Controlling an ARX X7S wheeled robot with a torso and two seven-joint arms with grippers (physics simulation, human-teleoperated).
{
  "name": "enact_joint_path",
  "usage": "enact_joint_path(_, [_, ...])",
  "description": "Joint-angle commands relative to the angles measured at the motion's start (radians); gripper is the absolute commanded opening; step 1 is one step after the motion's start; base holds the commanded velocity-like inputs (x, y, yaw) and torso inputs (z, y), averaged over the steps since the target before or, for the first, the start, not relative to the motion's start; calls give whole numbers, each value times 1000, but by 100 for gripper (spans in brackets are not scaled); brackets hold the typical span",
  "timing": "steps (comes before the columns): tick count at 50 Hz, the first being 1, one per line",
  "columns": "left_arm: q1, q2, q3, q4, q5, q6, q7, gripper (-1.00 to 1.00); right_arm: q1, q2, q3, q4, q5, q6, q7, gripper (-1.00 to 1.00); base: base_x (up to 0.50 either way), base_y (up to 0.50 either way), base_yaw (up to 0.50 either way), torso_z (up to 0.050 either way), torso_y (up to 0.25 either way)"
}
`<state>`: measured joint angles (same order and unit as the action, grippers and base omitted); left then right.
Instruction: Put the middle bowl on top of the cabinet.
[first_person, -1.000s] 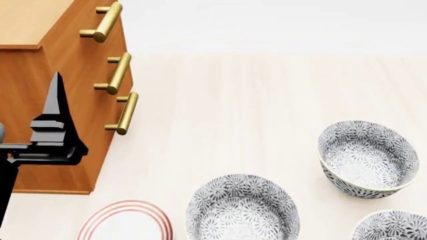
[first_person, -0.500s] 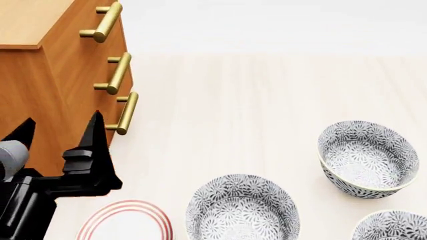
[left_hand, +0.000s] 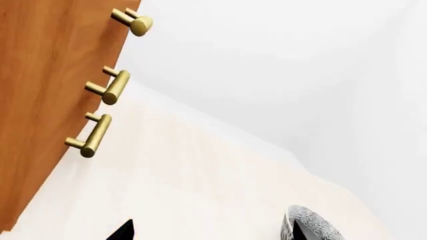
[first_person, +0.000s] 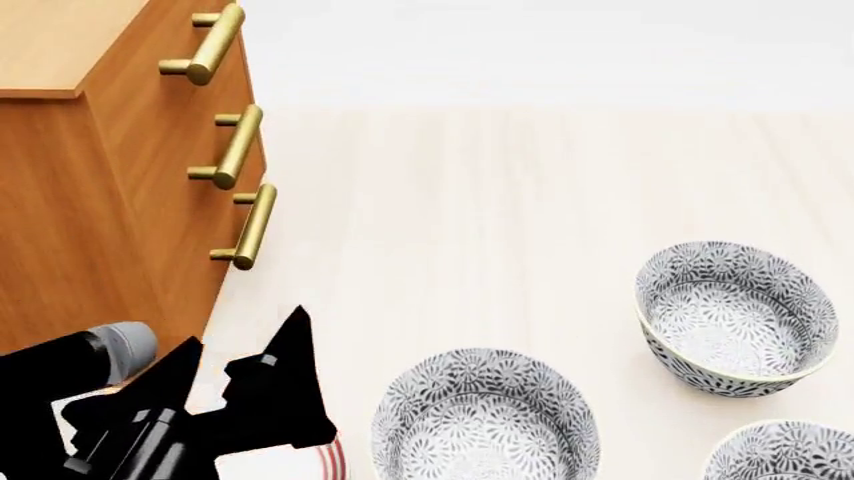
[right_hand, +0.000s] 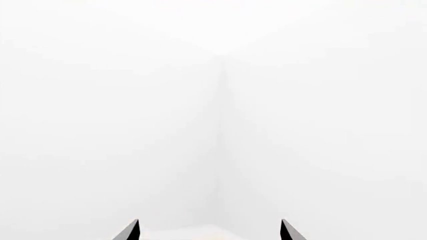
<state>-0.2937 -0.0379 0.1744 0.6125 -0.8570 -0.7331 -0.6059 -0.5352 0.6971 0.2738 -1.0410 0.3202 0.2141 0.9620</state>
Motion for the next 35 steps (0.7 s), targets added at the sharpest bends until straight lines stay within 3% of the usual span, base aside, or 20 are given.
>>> enact_joint_path(1, [-32,11,86,-84,-47,-1,-51,100,-65,75,-2,1,21,-52,78,100,0,0,0,0,0])
enact_joint_path(17, [-13,13,175,-210,-85,112,-18,100,-120,79,21,22,13,-110,69,100,0,0,0,0,0])
enact_joint_path(35, [-20,1,186,-304,-170,181,0,100,-140,75,33,21,8,-122,64,100,0,0,0,0,0])
